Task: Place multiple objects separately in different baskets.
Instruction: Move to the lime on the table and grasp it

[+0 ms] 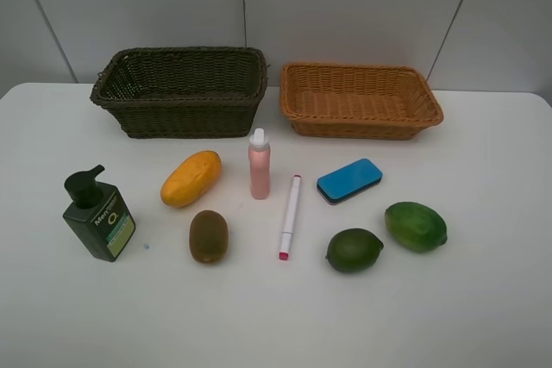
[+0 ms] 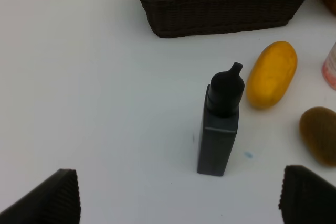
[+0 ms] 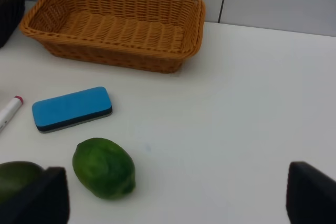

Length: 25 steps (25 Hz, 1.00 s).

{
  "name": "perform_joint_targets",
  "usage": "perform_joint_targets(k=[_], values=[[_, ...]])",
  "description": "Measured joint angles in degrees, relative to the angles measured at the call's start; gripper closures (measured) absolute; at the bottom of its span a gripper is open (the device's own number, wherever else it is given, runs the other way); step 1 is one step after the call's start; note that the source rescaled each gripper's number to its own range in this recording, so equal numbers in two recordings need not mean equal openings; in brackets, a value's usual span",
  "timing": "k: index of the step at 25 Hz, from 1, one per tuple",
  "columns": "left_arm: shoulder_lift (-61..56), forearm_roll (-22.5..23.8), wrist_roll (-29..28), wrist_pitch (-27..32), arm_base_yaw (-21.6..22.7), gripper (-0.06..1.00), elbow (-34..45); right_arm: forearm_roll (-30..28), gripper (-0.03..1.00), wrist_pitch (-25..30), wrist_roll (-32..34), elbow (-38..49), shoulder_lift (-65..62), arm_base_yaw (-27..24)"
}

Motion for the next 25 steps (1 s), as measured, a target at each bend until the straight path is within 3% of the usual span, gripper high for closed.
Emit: perform_joint_targets(k=[25], values=[[0.00, 0.00, 0.00, 0.00, 0.00, -0.06, 0.00, -0.02, -0.03, 0.00, 0.00, 0.00, 0.00, 0.00]])
